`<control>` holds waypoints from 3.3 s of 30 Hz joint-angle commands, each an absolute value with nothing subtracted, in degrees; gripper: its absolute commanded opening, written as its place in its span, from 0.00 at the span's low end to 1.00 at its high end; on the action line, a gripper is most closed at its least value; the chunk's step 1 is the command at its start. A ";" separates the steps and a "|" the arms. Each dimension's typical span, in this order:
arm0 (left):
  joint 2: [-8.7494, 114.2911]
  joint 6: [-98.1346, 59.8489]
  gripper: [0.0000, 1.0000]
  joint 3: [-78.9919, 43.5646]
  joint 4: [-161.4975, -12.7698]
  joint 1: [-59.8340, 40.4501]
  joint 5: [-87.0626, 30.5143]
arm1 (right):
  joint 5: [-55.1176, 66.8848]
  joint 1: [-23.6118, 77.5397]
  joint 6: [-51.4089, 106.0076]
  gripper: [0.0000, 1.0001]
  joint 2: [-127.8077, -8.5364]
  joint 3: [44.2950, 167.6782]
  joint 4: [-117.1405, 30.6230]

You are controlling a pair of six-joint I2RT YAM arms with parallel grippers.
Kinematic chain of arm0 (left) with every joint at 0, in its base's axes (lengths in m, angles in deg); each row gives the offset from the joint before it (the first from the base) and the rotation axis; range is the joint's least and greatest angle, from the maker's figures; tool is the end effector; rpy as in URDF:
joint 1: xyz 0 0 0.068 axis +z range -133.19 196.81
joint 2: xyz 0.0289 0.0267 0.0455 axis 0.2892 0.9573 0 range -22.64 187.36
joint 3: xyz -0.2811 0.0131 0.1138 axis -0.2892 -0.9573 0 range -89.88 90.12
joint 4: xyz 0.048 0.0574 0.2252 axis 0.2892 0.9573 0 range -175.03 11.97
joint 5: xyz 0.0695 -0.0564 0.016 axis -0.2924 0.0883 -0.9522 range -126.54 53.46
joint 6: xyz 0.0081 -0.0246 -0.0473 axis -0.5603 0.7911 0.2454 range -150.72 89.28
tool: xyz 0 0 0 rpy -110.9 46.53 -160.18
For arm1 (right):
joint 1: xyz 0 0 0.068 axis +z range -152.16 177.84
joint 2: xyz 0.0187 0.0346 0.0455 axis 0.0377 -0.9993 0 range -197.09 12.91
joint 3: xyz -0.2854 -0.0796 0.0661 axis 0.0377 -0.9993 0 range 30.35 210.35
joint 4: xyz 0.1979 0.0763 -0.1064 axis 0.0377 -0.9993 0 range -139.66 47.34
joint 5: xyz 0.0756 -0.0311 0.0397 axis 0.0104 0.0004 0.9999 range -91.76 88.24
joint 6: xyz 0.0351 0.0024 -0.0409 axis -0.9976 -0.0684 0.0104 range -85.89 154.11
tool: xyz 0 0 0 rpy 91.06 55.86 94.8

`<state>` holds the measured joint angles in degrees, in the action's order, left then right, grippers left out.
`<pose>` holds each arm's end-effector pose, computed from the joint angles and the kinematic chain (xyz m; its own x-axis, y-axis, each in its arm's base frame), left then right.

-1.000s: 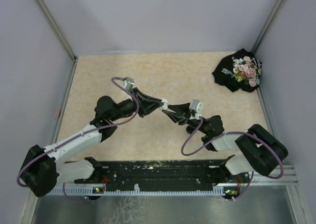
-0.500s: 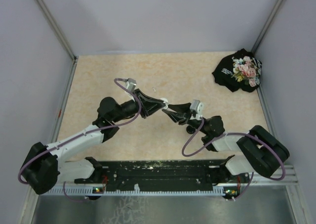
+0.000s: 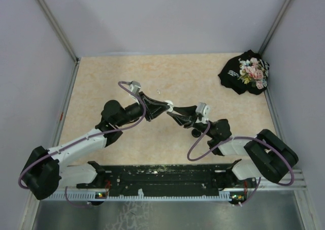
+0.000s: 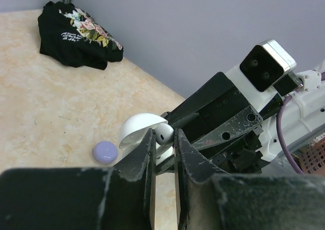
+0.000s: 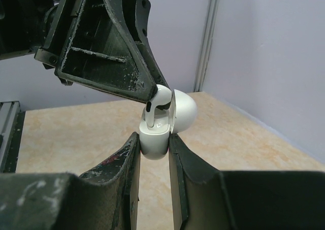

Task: Insert the wireless bluetooth earbuds into the charging case
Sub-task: Pick up the earbud from the center of the board, then place the earbud in the charging case.

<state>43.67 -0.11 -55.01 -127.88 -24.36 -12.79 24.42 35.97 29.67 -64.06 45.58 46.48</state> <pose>0.1591 -0.1581 0.3424 -0.3298 -0.3307 -0.8842 0.8502 0.3031 -0.4305 0.1508 0.1383 0.2858 0.2941 0.3193 -0.9009 -0.8877 0.4406 -0.1336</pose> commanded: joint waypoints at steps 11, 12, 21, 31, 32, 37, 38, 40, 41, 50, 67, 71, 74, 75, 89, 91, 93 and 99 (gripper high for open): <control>42.71 -3.62 0.07 -52.66 -119.54 -24.68 -12.85 | 24.41 36.73 30.52 0.00 -61.89 46.26 56.18; 42.68 -3.82 0.08 -52.29 -118.59 -24.68 -12.88 | 24.53 36.77 30.56 0.00 -61.89 46.19 56.20; 40.99 -3.10 0.16 -52.04 -114.40 -24.68 -16.60 | 24.48 37.13 30.08 0.00 -60.08 45.90 56.15; 40.29 -2.80 0.26 -50.86 -110.53 -24.68 -18.84 | 24.31 37.26 29.77 0.00 -59.47 45.36 55.98; 40.36 -2.92 0.28 -50.53 -110.26 -24.68 -18.66 | 24.39 37.22 29.80 0.00 -59.48 45.42 55.99; 40.68 -3.49 0.33 -48.46 -108.38 -24.68 -17.75 | 24.58 37.30 29.71 0.00 -60.16 45.49 55.86; 40.56 -3.60 0.34 -48.22 -108.33 -24.68 -17.58 | 24.47 37.34 29.83 0.00 -60.34 45.41 55.86; 40.48 -3.80 0.36 -47.82 -108.32 -24.68 -17.11 | 24.21 37.30 30.17 0.00 -60.48 45.25 55.45; 40.50 -3.81 0.37 -47.73 -108.28 -24.68 -16.73 | 24.08 37.34 30.28 0.00 -60.56 45.21 55.27; 40.59 -5.49 0.38 -46.06 -106.70 -24.68 -13.51 | 23.65 37.71 32.21 0.00 -61.26 45.56 52.17; 40.72 -12.86 0.38 -43.94 -103.32 -24.68 -7.45 | 26.25 38.38 32.26 0.00 -63.30 46.87 48.67; 39.20 -14.79 0.38 -44.34 -102.84 -24.59 -8.31 | 26.73 38.35 30.71 0.00 -63.29 46.74 49.44; 39.51 -16.02 0.37 -43.82 -101.69 -24.59 -6.19 | 27.66 38.34 29.59 0.00 -63.27 47.19 49.38; 39.78 -16.47 0.37 -43.56 -101.13 -24.59 -5.38 | 28.06 38.35 29.36 0.00 -63.26 47.39 49.30; 43.28 -26.58 0.37 -39.70 -98.79 -24.33 5.70 | 35.35 38.36 25.24 0.00 -63.56 50.29 46.89; 43.24 -26.71 0.37 -39.78 -99.00 -24.19 6.38 | 35.50 38.31 24.51 0.00 -63.49 50.23 47.37; 42.87 -27.02 0.38 -39.83 -98.65 -24.08 6.96 | 35.32 38.36 24.36 0.00 -63.32 50.14 47.38; 40.10 -25.90 0.40 -40.02 -98.61 -23.97 4.97 | 33.05 38.18 24.79 0.00 -63.21 50.10 45.93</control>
